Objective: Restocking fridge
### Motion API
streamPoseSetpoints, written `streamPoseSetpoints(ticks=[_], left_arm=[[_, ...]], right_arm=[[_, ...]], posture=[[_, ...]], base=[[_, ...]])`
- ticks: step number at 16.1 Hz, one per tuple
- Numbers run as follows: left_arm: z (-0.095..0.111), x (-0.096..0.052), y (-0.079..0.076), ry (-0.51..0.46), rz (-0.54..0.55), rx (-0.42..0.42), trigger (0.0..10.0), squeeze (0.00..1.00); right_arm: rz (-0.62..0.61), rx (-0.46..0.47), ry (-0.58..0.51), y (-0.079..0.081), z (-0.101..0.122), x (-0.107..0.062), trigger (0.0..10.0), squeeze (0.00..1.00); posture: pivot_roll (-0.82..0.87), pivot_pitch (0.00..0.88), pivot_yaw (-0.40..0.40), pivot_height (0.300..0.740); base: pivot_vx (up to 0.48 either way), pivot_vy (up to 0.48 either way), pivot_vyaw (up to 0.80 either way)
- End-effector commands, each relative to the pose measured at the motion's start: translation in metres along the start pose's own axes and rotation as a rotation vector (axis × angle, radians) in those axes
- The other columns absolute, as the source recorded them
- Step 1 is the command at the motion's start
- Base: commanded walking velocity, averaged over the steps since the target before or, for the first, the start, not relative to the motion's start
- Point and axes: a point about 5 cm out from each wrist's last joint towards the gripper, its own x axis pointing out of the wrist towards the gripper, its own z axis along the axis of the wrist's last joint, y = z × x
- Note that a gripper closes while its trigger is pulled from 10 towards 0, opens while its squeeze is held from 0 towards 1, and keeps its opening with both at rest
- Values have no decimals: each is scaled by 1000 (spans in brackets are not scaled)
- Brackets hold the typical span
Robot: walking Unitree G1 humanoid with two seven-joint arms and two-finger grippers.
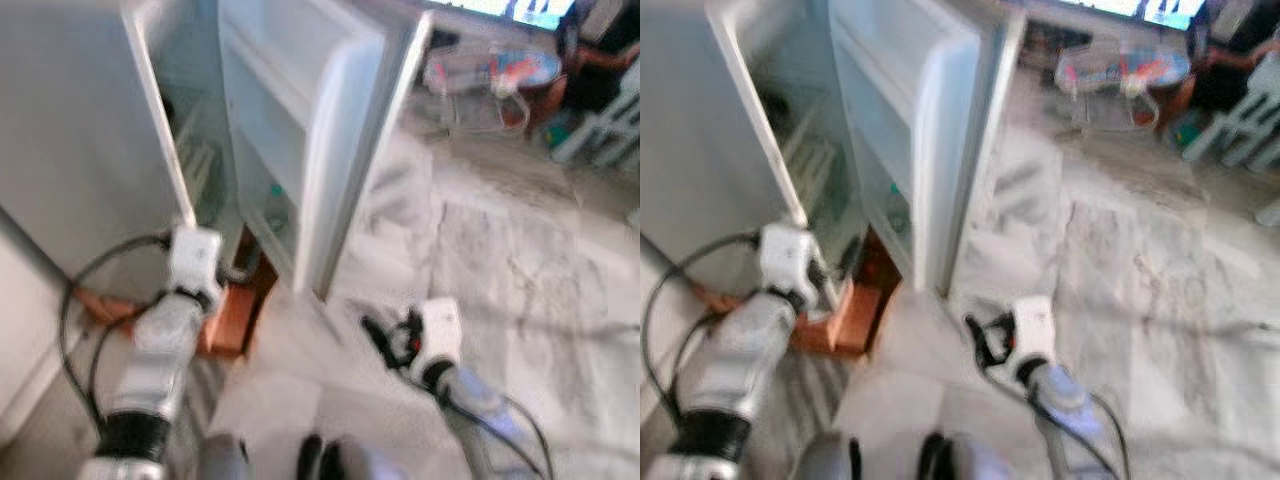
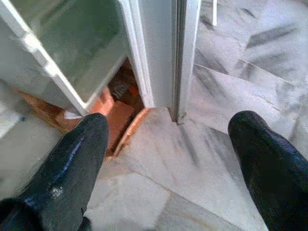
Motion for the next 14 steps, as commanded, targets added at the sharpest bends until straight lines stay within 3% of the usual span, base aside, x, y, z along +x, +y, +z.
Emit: streamPoseSetpoints(ticks=[1,7,11,14], left_arm=[[3,5,-8,-7,-16,-13,10000,0],[-15,-6,12,72,151,32,10000,0],[-21,-3,37,109,319,50,10000,0],[-26,-19,48,119,353,60,10000,0]], right_arm=[[-38,-15,-1,-10,0,-5,10000,0],[-79,-25,-16,-15,3,-5,10000,0],[-80,-33,-26,-14,6,-4,10000,0],[-127,-17,-89,-22,13,-8,10000,0]], posture=[[86,105,-91,740],[85,108,-93,740],[81,105,-93,740],[74,108,-82,740]], base=[[262,-382,0],[0,0,0],[0,0,0],[0,0,-548]])
